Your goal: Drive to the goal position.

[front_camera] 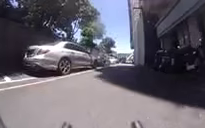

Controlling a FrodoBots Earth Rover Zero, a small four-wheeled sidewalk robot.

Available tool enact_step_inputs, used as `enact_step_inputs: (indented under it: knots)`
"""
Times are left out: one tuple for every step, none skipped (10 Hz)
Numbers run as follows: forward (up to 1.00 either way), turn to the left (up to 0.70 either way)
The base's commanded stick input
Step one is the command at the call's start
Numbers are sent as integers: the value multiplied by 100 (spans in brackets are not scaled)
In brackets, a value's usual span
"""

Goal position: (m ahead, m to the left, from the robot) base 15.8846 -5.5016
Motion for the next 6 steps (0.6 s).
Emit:
enact_step_inputs:
  knots:
    - [45, 0]
    - [45, 0]
    - [45, 0]
    - [45, 0]
    - [45, 0]
    - [45, 0]
